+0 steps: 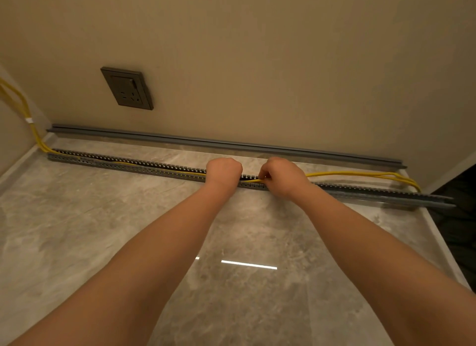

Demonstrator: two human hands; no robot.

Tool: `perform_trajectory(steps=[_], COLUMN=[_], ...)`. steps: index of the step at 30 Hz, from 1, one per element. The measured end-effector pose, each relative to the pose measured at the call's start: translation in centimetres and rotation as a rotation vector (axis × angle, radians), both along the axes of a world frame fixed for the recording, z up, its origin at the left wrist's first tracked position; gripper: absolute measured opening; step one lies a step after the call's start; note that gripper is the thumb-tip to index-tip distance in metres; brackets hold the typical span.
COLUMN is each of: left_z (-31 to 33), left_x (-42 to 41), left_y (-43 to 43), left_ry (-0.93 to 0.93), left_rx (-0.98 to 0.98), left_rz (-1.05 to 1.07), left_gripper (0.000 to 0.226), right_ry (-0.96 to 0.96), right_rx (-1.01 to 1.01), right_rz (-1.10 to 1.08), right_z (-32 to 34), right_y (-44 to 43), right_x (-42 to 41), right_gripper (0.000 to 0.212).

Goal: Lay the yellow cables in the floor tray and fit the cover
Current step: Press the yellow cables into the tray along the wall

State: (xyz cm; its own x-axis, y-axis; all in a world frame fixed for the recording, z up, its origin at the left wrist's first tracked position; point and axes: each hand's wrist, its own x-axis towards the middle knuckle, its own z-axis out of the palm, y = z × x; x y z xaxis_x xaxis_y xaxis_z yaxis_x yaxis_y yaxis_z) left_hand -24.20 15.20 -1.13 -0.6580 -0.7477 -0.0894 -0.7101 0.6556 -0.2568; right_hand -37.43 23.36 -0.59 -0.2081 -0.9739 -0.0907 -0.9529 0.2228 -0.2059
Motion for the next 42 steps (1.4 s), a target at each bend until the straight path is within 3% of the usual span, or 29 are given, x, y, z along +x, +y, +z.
perform_trajectory(steps=[4,12,17,21,25,29,32,42], left_z=[0.1,-0.4,-0.7,-0.7,-0.7,0.4,0.9,0.4], left_x=[-0.1,1.0,-0.1,-2.4,-3.4,-5.1,-6.5,-6.4], left_y=[0.2,1.1,2.4,3.8,4.0,4.1,4.8,5.7], left_ry=[0.009,0.062,0.193,0.283,0.227,0.076,0.015,0.028], left_rx=[0.011,-0.018,-0.005,0.074,0.057,0.039,0.029,0.011], left_rz=[0.022,-0.012,-0.119,-0.155,-0.160,-0.153,-0.153,-0.174], left_gripper=[0.026,0.022,0.018,0.021,0.020,0.022,0.025,0.024], right_ry=[0.134,0.141,0.180,0.055,-0.144,0.037,0.058,0.287], right_rx=[0.042,-0.063,0.028,-0.024,-0.050,-0.001,-0.026,-0.036], right_rz=[0.029,-0.040,-0.044,-0.091,-0.060,-0.094,-0.164,-0.159], right_z=[0.4,-1.5,-1.1,-0.7,0.2,0.2,-0.3,-0.9], right_y=[0.1,1.9,1.7,2.1,2.9,4.1,5.1,6.4], right_x=[0.5,0.7,0.4,-0.9,-3.1,-5.2,-5.7,-4.7], right_gripper=[0.034,0.029,0.030,0.030,0.033,0.017,0.019,0.021])
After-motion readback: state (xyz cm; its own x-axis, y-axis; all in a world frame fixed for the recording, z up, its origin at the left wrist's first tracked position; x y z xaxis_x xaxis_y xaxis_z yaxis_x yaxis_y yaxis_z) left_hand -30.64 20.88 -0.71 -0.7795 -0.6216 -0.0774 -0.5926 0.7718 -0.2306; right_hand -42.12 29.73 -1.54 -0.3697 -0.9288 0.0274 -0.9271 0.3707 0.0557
